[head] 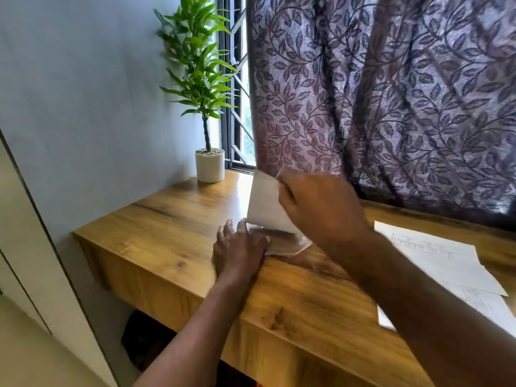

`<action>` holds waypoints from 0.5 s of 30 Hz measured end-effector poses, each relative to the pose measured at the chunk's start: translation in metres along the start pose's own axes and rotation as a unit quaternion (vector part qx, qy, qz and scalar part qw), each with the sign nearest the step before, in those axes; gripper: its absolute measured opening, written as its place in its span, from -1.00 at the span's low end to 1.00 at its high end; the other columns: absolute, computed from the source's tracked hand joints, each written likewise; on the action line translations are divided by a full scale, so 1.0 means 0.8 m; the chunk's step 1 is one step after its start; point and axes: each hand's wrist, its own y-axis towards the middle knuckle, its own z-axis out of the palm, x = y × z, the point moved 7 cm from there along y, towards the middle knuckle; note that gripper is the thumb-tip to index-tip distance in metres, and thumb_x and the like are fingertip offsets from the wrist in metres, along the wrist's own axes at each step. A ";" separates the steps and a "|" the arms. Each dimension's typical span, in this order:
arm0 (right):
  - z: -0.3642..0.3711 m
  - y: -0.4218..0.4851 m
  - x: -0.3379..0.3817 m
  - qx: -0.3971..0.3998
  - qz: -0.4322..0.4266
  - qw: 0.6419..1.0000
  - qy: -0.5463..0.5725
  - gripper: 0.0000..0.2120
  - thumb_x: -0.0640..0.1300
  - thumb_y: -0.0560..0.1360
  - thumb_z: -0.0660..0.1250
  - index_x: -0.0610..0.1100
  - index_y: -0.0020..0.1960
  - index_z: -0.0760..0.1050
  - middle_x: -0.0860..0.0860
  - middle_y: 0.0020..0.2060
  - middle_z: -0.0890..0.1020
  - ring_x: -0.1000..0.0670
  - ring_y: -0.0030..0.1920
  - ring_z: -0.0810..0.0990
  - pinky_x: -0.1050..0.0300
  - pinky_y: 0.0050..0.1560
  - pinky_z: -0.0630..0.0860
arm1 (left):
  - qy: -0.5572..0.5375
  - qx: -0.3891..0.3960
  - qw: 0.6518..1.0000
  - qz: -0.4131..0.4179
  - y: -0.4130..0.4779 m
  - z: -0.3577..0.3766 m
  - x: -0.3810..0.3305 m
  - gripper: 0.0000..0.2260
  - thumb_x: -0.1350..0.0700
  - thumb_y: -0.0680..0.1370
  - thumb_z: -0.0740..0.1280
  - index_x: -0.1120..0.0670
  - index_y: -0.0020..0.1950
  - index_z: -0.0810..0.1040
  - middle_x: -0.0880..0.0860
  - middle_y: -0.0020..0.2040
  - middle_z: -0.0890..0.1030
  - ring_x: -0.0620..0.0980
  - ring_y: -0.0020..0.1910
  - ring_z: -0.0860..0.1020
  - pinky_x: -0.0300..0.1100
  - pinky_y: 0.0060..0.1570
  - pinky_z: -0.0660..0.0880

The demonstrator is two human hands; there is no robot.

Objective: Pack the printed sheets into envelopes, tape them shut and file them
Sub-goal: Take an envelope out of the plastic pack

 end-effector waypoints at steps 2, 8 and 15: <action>-0.026 0.001 -0.018 -0.027 0.017 0.999 0.014 -0.81 -0.04 0.66 0.16 -0.04 0.06 0.53 0.03 -0.33 0.46 -0.03 -0.36 0.41 0.16 -0.41 0.17 | -0.001 0.005 1.000 -0.011 0.001 0.000 0.000 -0.35 -0.36 0.49 0.28 -0.04 0.48 0.36 0.13 0.56 0.28 0.18 0.54 0.18 0.12 0.45 0.24; -0.088 -0.012 -0.094 -0.118 0.056 0.989 0.074 -0.79 -0.09 0.63 0.22 -0.13 0.09 0.61 -0.12 -0.18 0.69 -0.16 -0.24 0.62 0.04 -0.23 0.52 | -0.042 -0.048 0.996 0.058 0.000 -0.016 -0.011 -0.50 -0.15 0.57 0.36 -0.03 0.47 0.42 0.18 0.54 0.32 0.19 0.54 0.22 0.13 0.43 0.27; -0.144 -0.051 -0.195 -0.196 0.130 0.971 0.048 -0.79 -0.14 0.65 0.22 -0.15 0.17 0.60 -0.04 -0.17 0.63 0.00 -0.25 0.47 0.21 -0.31 0.32 | -0.245 -0.172 0.941 0.155 -0.021 -0.055 -0.078 -0.81 0.15 0.55 0.42 0.08 0.16 0.59 0.05 0.12 0.62 0.06 0.15 0.54 -0.01 0.19 0.49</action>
